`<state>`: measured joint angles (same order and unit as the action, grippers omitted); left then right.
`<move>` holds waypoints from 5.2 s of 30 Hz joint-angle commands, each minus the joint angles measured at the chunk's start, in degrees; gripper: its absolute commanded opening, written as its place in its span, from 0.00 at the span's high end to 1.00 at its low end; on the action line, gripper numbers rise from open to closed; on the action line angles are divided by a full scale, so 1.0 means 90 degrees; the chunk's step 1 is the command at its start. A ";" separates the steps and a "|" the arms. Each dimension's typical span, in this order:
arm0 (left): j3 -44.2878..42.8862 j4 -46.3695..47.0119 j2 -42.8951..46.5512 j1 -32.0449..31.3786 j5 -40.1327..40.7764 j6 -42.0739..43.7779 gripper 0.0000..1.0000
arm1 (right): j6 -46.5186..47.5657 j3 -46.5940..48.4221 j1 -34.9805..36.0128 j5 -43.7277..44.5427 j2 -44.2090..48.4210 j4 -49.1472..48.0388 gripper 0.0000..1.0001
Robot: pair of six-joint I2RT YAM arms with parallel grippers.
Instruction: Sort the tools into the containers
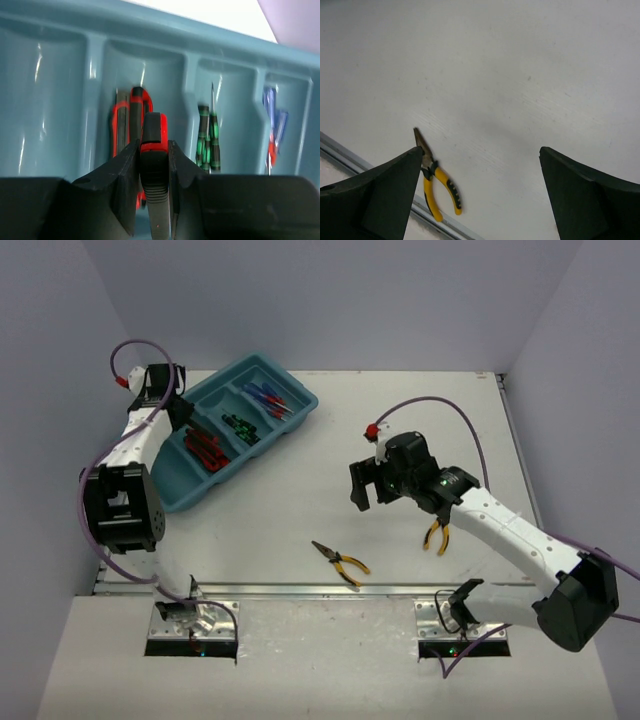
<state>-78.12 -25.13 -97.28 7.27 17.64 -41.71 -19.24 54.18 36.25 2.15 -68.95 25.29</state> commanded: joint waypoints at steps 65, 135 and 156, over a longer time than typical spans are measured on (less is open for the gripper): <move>0.6277 0.5219 0.4833 -0.3649 -0.4125 0.0151 0.05 | -0.0812 -0.0580 0.1158 -0.0209 -0.1509 -0.1501 1.00; 0.1479 -0.0732 0.3151 -0.0173 -0.1930 0.1236 0.00 | -0.0937 -0.1818 -0.2134 0.1192 0.1062 0.0559 0.14; 0.3078 -0.0050 0.4491 -0.1941 -0.3170 0.1680 0.00 | -0.1427 -0.2841 -0.3686 0.0944 -0.0399 0.0071 0.67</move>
<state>-52.09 -28.62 -57.52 -9.80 -8.63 -28.46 -30.76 28.07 3.59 12.96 -70.66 29.42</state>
